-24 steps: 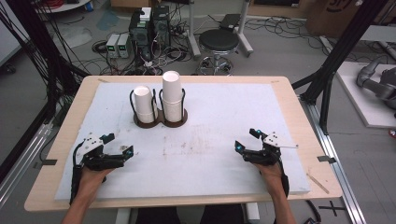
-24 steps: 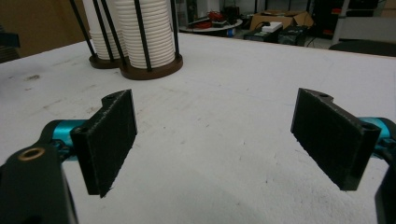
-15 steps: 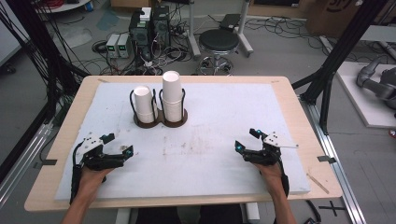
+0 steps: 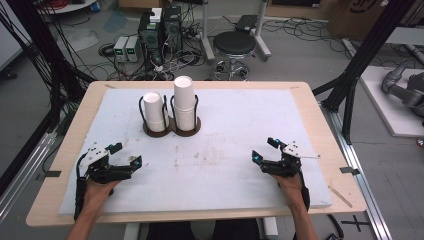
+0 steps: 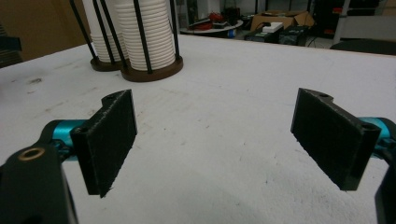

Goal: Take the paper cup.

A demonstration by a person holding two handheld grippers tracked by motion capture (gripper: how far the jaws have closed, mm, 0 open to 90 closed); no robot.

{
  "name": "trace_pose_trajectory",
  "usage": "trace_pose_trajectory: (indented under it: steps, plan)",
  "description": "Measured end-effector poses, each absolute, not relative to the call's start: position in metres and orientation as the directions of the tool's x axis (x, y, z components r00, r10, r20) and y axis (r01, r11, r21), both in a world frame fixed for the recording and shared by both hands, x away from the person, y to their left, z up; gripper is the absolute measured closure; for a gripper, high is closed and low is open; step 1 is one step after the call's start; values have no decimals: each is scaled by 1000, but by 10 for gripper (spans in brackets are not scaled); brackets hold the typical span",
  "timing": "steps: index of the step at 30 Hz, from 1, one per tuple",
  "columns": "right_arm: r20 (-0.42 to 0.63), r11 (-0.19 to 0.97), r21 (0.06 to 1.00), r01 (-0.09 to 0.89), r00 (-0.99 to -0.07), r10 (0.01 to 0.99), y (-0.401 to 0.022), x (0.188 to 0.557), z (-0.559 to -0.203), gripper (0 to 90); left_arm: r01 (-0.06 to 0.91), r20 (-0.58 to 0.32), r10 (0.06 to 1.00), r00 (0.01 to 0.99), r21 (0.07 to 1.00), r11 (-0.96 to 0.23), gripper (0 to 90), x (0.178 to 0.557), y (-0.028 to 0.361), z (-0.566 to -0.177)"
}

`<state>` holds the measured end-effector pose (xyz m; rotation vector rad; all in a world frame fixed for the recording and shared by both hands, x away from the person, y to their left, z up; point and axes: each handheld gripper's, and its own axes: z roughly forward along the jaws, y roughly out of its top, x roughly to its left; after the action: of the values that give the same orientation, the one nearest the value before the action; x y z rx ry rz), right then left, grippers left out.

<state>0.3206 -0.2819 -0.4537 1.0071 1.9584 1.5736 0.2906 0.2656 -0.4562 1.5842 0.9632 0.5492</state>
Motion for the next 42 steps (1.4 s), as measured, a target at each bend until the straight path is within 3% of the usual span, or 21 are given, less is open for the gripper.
trace_pose_trajectory:
  steps: [8,20,34,42]
  plan:
    - [105,90,961,263,-643,759,-282,320,-454,148,298,-144,816,560,954,-36,20,293,262,-448]
    - [113,84,960,269,-642,759,-283,321,-454,148,217,-42,774,632,968,-125,20,312,267,-370]
    - [115,85,958,273,-640,759,-283,322,-454,148,184,-3,693,721,965,-187,20,348,261,-321]
    - [107,88,960,265,-641,760,-282,320,-454,148,145,72,626,777,946,-290,20,379,251,-286]
